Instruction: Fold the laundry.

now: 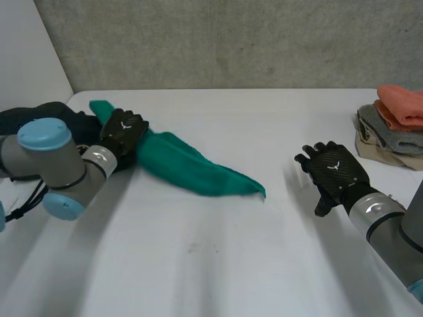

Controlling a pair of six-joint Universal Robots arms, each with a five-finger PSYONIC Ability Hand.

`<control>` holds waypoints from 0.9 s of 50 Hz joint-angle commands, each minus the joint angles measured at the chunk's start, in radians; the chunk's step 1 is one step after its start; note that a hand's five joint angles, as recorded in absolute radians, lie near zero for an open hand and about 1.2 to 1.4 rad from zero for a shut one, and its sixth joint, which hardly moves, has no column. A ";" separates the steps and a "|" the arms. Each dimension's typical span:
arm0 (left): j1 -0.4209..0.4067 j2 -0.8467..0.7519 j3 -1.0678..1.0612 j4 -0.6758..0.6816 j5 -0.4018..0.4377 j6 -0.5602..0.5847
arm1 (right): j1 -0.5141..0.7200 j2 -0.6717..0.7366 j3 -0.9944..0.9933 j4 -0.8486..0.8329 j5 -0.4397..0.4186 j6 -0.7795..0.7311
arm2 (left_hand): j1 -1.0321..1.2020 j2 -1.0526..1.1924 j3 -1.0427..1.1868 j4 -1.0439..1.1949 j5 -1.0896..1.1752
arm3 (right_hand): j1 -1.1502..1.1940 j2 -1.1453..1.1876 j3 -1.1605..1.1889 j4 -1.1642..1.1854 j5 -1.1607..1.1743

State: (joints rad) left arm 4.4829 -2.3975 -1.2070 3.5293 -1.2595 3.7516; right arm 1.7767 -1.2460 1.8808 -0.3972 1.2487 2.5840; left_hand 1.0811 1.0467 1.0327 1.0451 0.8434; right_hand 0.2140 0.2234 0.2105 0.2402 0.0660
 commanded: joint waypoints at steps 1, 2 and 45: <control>-0.077 0.065 -0.031 0.092 -0.009 -0.109 | -0.005 0.003 -0.002 0.000 0.000 -0.001 | 0.315 0.350 0.364 0.351 0.378 | -0.040 -0.049 -0.036 -0.066 -0.066; -0.092 0.101 -0.049 0.102 -0.011 -0.137 | -0.006 0.003 -0.002 0.000 0.000 -0.001 | 0.315 0.350 0.364 0.351 0.378 | -0.040 -0.049 -0.036 -0.066 -0.066; -0.150 0.423 -0.321 0.090 -0.106 -0.459 | -0.005 -0.096 -0.037 0.112 0.101 0.073 | -0.788 -0.754 -0.740 -0.752 -0.725 | -0.040 -0.049 -0.036 -0.066 -0.066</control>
State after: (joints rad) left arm 4.1628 -1.9902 -1.4871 3.6464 -1.3724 3.2146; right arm 1.7537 -1.2687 1.8426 -0.3790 1.4014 2.6532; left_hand 0.3013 0.2923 0.2988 0.2923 0.1008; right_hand 0.2140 0.2234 0.2105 0.2402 0.0660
